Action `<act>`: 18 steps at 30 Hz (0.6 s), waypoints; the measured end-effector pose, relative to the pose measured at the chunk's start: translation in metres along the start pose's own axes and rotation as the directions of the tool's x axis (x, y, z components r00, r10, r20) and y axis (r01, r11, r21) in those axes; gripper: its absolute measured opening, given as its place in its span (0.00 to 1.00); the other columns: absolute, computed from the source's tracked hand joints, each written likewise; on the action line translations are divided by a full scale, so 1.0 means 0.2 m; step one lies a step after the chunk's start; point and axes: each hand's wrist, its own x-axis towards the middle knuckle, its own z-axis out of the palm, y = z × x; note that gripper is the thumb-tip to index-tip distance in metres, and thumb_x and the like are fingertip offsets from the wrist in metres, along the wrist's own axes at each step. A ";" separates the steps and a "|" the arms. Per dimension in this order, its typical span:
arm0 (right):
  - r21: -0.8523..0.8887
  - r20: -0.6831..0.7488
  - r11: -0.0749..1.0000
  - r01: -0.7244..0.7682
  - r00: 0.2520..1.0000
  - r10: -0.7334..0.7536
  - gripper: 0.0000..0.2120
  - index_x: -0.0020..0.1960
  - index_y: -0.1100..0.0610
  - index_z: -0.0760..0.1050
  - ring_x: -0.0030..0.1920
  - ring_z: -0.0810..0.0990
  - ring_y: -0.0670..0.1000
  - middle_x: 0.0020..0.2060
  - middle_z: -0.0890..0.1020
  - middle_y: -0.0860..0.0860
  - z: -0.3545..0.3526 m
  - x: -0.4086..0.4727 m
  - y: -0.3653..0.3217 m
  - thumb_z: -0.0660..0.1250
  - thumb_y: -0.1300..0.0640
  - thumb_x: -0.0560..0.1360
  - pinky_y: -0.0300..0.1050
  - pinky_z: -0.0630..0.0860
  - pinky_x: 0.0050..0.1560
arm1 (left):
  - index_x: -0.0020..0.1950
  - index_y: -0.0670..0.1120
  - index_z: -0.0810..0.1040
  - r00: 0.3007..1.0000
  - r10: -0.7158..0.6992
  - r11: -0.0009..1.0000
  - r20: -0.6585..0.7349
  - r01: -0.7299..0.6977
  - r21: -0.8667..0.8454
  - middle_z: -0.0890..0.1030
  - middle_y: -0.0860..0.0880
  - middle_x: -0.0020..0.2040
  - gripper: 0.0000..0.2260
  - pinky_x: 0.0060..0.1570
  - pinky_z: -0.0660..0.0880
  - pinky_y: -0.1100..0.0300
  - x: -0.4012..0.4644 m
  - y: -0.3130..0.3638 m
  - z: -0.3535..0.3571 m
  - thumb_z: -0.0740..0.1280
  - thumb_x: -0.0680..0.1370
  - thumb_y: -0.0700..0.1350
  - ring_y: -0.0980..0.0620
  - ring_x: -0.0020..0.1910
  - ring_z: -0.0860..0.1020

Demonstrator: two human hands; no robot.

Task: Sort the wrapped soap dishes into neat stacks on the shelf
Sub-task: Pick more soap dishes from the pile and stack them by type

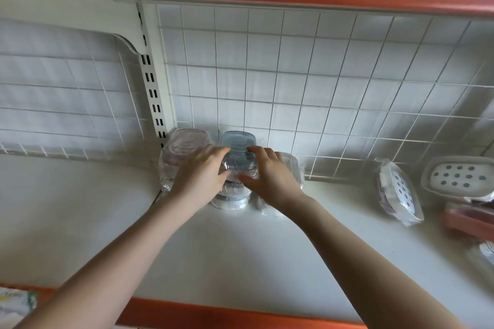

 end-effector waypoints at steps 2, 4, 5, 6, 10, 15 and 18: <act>-0.045 -0.002 0.999 -0.008 1.000 0.008 0.32 0.72 0.54 0.62 0.66 0.67 0.56 0.65 0.71 0.54 0.01 0.01 0.00 0.69 0.45 0.73 0.48 0.68 0.62 | 0.62 0.42 0.77 0.999 0.040 0.997 -0.028 -0.038 0.062 0.80 0.43 0.56 0.21 0.54 0.72 0.48 -0.01 -0.02 0.02 0.74 0.71 0.44 0.39 0.54 0.76; -0.076 -0.015 0.997 -0.013 1.000 0.011 0.32 0.72 0.54 0.62 0.65 0.67 0.57 0.65 0.71 0.54 0.02 0.01 -0.01 0.68 0.44 0.73 0.50 0.68 0.62 | 0.59 0.41 0.78 0.996 0.071 0.992 -0.061 -0.064 0.113 0.82 0.43 0.51 0.21 0.50 0.74 0.48 -0.02 -0.04 0.03 0.76 0.68 0.44 0.39 0.48 0.77; -0.092 -0.019 0.996 -0.013 1.000 0.011 0.32 0.72 0.54 0.62 0.65 0.67 0.57 0.65 0.71 0.54 0.03 0.01 -0.01 0.68 0.44 0.73 0.50 0.68 0.63 | 0.59 0.41 0.78 0.994 0.081 0.989 -0.069 -0.072 0.128 0.82 0.43 0.50 0.21 0.49 0.75 0.48 -0.03 -0.04 0.04 0.76 0.68 0.44 0.39 0.47 0.77; -0.107 -0.020 0.994 -0.014 1.000 0.012 0.32 0.72 0.54 0.62 0.65 0.67 0.57 0.65 0.72 0.54 0.03 0.00 -0.01 0.68 0.44 0.73 0.51 0.68 0.63 | 0.60 0.41 0.78 0.994 0.086 0.988 -0.069 -0.076 0.134 0.82 0.43 0.49 0.21 0.49 0.75 0.48 -0.03 -0.04 0.04 0.75 0.69 0.43 0.39 0.47 0.76; -0.132 -0.021 0.991 -0.026 1.000 0.023 0.32 0.72 0.55 0.62 0.65 0.67 0.58 0.65 0.72 0.55 0.03 -0.01 -0.03 0.68 0.45 0.74 0.52 0.68 0.63 | 0.61 0.43 0.77 0.994 0.045 0.989 -0.099 -0.030 0.147 0.81 0.43 0.51 0.20 0.50 0.73 0.47 -0.05 -0.01 0.04 0.72 0.70 0.43 0.39 0.50 0.74; -0.087 -0.085 0.994 -0.063 0.995 0.055 0.27 0.71 0.55 0.66 0.65 0.68 0.57 0.64 0.74 0.54 -0.03 -0.07 -0.03 0.67 0.47 0.75 0.50 0.66 0.64 | 0.54 0.43 0.79 0.960 0.054 0.998 -0.274 -0.040 0.057 0.81 0.43 0.47 0.14 0.45 0.73 0.47 -0.05 0.09 -0.02 0.70 0.69 0.38 0.38 0.49 0.75; -0.108 -0.157 0.990 -0.089 0.985 0.072 0.22 0.67 0.57 0.71 0.63 0.71 0.58 0.61 0.77 0.53 -0.08 -0.14 0.02 0.66 0.49 0.76 0.50 0.69 0.61 | 0.49 0.44 0.80 0.940 0.125 0.989 -0.319 -0.145 -0.037 0.81 0.46 0.43 0.11 0.43 0.72 0.49 -0.03 0.17 -0.03 0.71 0.68 0.36 0.39 0.47 0.76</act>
